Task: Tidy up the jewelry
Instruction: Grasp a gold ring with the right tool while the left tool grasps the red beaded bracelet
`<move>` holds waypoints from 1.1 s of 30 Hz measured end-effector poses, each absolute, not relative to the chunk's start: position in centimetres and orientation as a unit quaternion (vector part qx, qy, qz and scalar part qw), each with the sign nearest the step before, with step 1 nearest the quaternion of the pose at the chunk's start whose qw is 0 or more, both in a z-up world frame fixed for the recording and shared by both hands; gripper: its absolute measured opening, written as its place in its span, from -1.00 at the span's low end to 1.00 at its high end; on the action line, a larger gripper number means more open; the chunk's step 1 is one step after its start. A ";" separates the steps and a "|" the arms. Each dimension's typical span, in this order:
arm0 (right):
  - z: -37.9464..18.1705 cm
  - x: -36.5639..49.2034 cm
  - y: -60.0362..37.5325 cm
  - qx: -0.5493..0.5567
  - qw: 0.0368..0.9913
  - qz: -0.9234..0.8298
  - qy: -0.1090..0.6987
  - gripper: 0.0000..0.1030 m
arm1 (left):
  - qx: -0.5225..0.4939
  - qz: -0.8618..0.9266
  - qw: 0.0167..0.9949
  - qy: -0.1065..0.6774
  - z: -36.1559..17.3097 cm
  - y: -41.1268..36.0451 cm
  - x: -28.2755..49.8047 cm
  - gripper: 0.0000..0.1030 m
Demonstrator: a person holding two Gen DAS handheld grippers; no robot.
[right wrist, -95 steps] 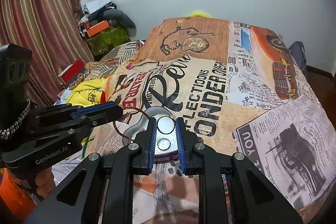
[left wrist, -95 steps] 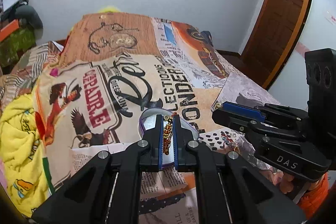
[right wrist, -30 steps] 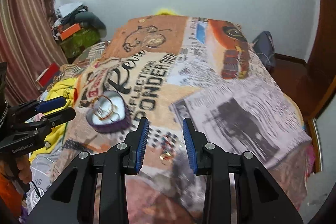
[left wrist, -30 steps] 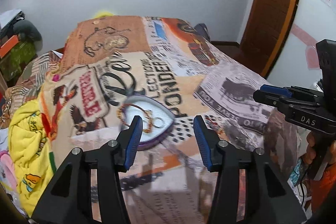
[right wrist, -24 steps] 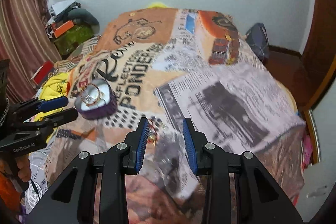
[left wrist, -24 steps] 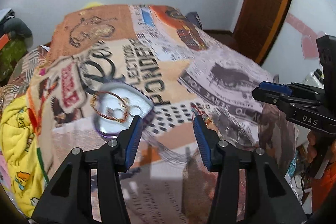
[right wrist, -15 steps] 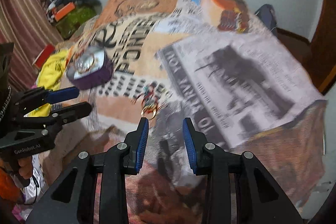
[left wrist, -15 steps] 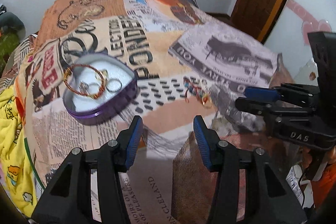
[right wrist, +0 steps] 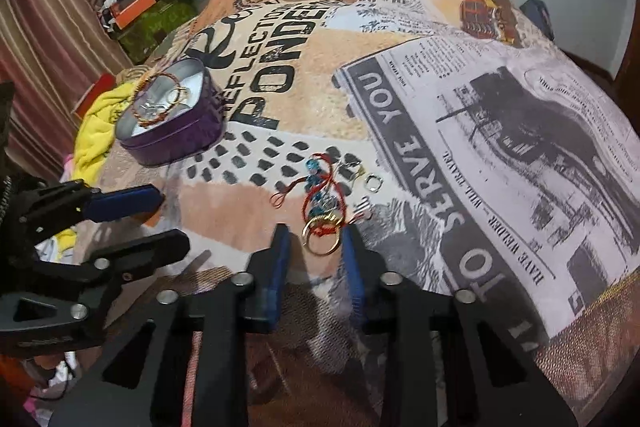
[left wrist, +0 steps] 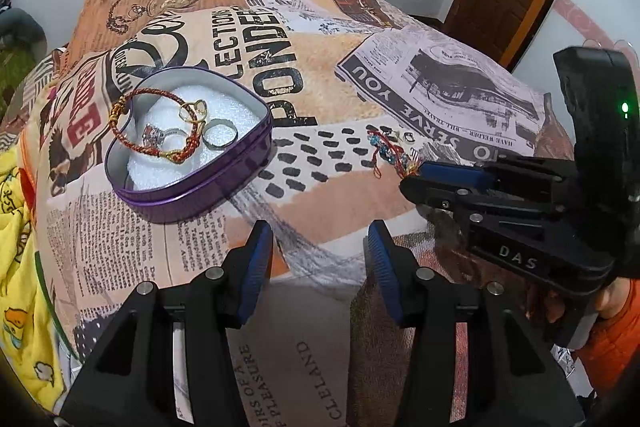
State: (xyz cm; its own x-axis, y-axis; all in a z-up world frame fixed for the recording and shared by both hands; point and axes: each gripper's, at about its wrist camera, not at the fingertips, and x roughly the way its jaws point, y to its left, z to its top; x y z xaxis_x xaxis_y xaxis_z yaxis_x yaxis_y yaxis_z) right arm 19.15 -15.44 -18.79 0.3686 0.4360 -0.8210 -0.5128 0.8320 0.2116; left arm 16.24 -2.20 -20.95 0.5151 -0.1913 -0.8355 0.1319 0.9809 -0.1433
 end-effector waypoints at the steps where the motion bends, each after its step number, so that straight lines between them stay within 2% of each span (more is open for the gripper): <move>1: -18.7 19.1 -15.5 -0.040 0.827 0.287 0.482 -0.66 | -0.031 -0.094 0.870 0.483 -21.0 -2.3 16.3 -0.04; 16: -16.4 18.9 -20.2 -0.006 0.853 0.246 0.461 -0.66 | -0.052 -0.144 0.857 0.492 -21.3 -4.9 19.1 -0.05; 17: -16.3 18.9 -20.6 -0.001 0.854 0.243 0.460 -0.66 | -0.052 -0.147 0.856 0.494 -21.4 -5.2 19.3 -0.08; 19: -16.0 19.0 -21.0 0.003 0.857 0.238 0.458 -0.66 | -0.053 -0.159 0.849 0.500 -21.7 -6.0 20.0 -0.31; 24: -15.9 19.2 -21.7 0.013 0.860 0.232 0.455 -0.66 | -0.055 -0.164 0.845 0.506 -22.5 -7.3 21.5 -0.53; 27: -15.8 19.1 -21.7 0.016 0.859 0.235 0.454 -0.66 | -0.060 -0.159 0.844 0.509 -23.0 -7.5 22.4 -0.97; 33: -15.7 19.1 -21.7 0.019 0.860 0.239 0.450 -0.66 | -0.062 -0.151 0.848 0.505 -22.7 -7.2 22.2 -1.00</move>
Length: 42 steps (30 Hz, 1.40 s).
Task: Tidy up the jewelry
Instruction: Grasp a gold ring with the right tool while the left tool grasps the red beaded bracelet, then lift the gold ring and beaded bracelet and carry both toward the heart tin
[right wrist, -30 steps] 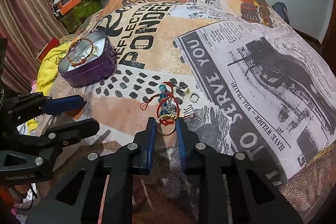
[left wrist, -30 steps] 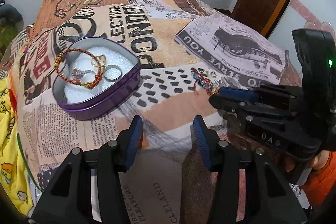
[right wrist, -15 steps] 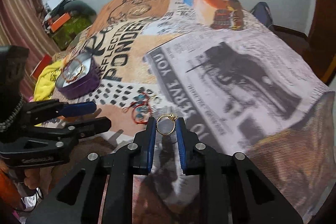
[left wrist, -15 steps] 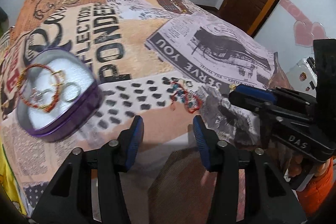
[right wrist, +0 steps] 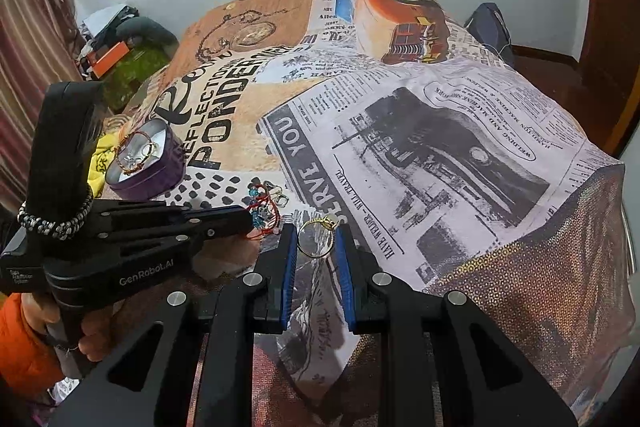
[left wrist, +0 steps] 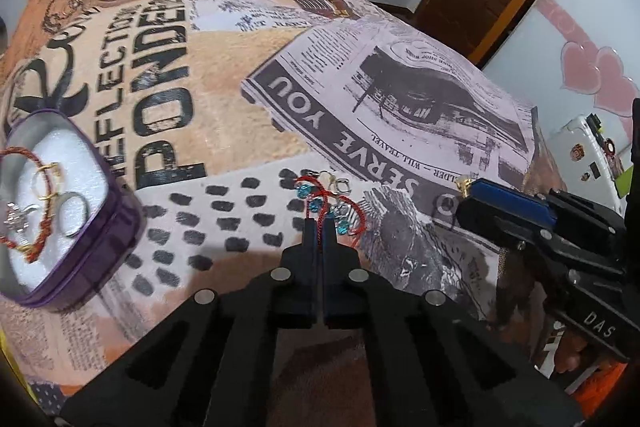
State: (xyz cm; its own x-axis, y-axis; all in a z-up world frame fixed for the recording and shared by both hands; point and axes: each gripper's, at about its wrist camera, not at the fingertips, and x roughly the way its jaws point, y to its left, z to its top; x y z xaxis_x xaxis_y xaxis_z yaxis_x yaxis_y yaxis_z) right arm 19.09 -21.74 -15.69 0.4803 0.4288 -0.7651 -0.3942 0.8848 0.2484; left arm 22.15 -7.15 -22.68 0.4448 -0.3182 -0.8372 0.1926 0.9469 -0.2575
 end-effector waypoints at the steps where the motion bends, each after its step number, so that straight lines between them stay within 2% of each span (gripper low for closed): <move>1: -15.6 19.1 -21.8 0.020 0.861 0.240 0.449 -0.66 | -0.062 -0.148 0.850 0.502 -22.4 -7.0 21.9 -1.00; 24: -9.1 17.4 -18.2 0.010 0.885 0.273 0.377 -0.66 | -0.068 -0.092 0.929 0.351 -9.5 0.1 15.5 -1.00; 42: -6.3 17.4 -11.8 -0.001 0.881 0.332 0.337 -0.66 | -0.062 -0.055 0.956 0.281 -4.9 5.3 13.7 -1.00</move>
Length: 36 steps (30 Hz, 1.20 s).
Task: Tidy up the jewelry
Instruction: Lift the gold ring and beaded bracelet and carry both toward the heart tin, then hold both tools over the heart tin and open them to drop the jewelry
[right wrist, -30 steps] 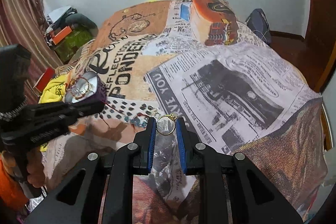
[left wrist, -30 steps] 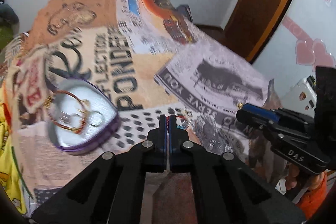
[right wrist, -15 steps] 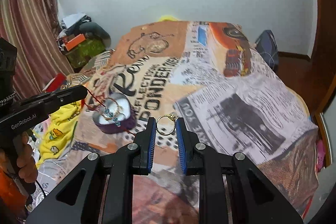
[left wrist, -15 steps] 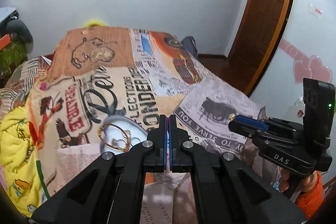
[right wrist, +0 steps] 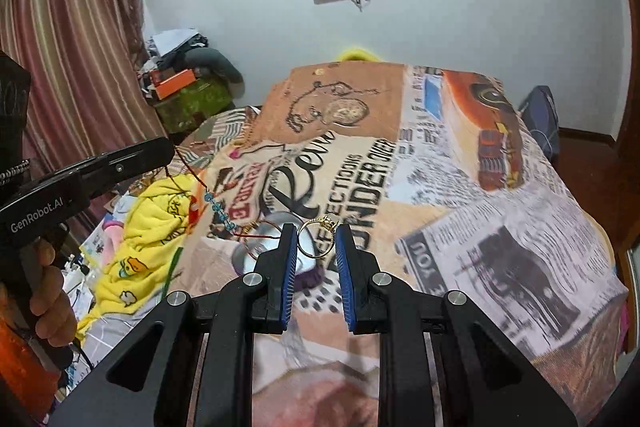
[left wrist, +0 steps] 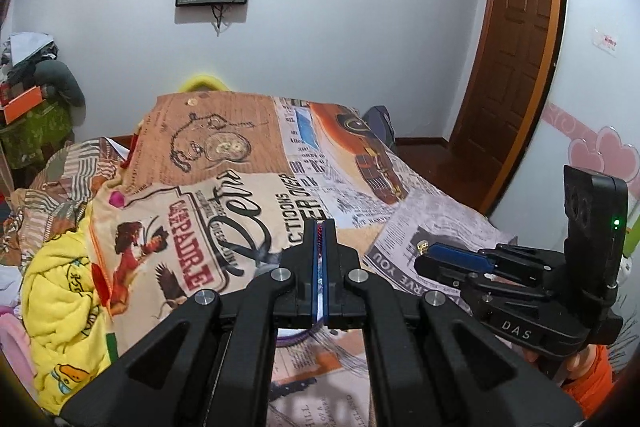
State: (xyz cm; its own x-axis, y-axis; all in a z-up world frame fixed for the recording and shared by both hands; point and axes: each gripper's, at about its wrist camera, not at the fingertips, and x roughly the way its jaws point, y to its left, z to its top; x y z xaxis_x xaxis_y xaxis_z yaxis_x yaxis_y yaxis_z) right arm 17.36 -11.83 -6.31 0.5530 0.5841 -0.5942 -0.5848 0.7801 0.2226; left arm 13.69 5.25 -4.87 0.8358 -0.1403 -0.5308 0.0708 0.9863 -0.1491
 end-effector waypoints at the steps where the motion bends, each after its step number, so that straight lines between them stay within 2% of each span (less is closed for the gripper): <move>1: -6.3 17.5 -11.5 0.000 0.881 0.334 0.336 -0.66 | -0.061 -0.053 0.957 0.280 -4.9 5.4 13.8 -1.00; 10: -7.1 18.7 -9.1 -0.005 0.872 0.350 0.343 -0.66 | -0.072 -0.054 0.954 0.287 -6.1 6.8 15.4 -1.00; 36: -13.1 21.7 -5.0 -0.037 0.834 0.367 0.411 -0.66 | -0.071 -0.051 0.920 0.383 -15.4 8.2 19.9 -1.00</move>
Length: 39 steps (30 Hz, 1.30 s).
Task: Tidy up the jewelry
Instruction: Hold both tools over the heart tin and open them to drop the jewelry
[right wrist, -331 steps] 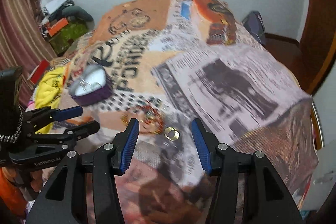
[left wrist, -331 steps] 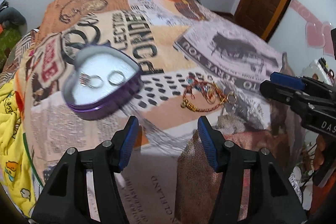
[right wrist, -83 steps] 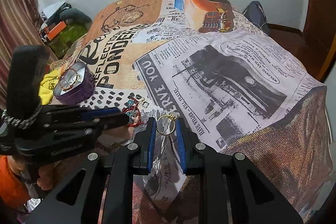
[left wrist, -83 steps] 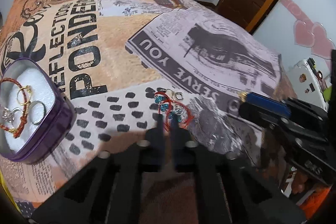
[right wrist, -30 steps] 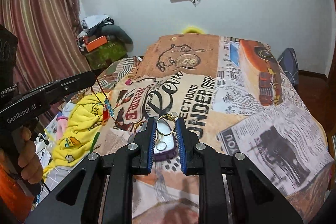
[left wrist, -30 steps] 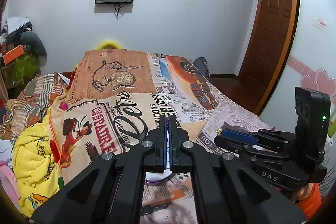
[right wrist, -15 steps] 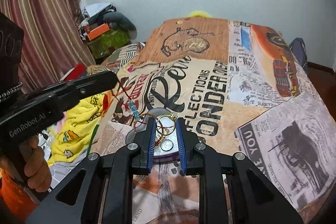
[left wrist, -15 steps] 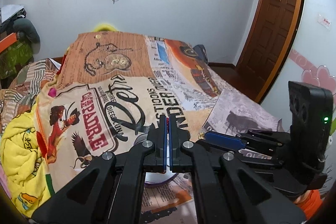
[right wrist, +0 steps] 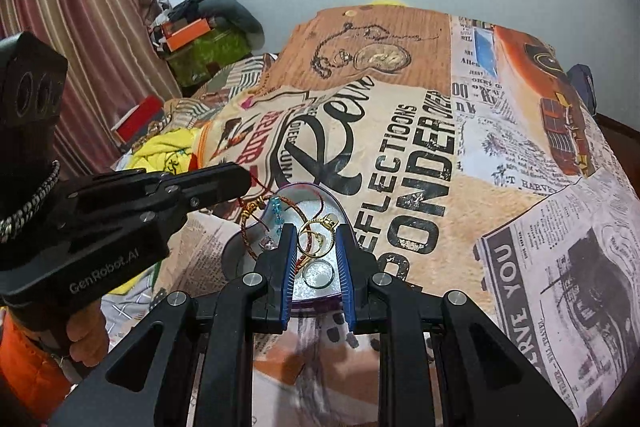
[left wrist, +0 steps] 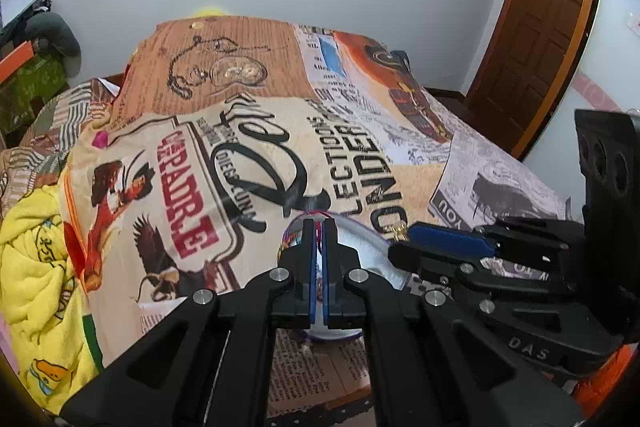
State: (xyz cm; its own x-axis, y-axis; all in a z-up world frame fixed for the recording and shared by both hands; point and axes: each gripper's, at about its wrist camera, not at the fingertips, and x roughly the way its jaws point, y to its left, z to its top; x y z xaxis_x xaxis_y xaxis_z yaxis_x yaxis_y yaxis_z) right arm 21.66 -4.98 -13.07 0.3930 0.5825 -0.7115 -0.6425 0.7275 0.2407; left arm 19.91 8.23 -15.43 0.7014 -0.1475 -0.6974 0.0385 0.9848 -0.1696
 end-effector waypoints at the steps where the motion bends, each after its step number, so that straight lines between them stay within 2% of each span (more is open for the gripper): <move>1: -13.2 21.7 -4.9 -0.037 0.833 0.368 0.412 -0.66 | -0.073 -0.052 0.919 0.385 -15.6 8.3 19.8 -1.00; 8: -13.9 22.0 -4.0 -0.048 0.828 0.369 0.420 -0.66 | -0.072 -0.059 0.917 0.389 -15.8 8.8 19.1 -0.96; 13: -14.2 22.1 -3.6 -0.055 0.827 0.369 0.420 -0.65 | -0.068 -0.057 0.917 0.390 -15.7 8.9 18.3 -0.41; 24: -14.2 21.3 -2.8 -0.087 0.825 0.363 0.424 -0.63 | -0.049 -0.009 0.922 0.384 -15.3 10.1 16.4 -0.20; 29: -13.6 20.8 -3.4 -0.089 0.833 0.351 0.418 -0.24 | -0.050 0.010 0.919 0.391 -15.3 10.8 15.6 -0.20; 39: -11.4 20.0 -6.5 -0.077 0.852 0.329 0.401 -0.17 | -0.044 0.006 0.920 0.389 -14.0 9.0 14.7 -0.14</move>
State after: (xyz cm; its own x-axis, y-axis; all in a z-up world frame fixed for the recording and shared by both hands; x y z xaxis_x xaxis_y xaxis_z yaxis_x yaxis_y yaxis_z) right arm 20.01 -6.50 -11.41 0.4622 0.4994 -0.7328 -0.6222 0.7714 0.1332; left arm 14.69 8.98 -13.99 0.6976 -0.0244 -0.7161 -0.0448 0.9960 -0.0775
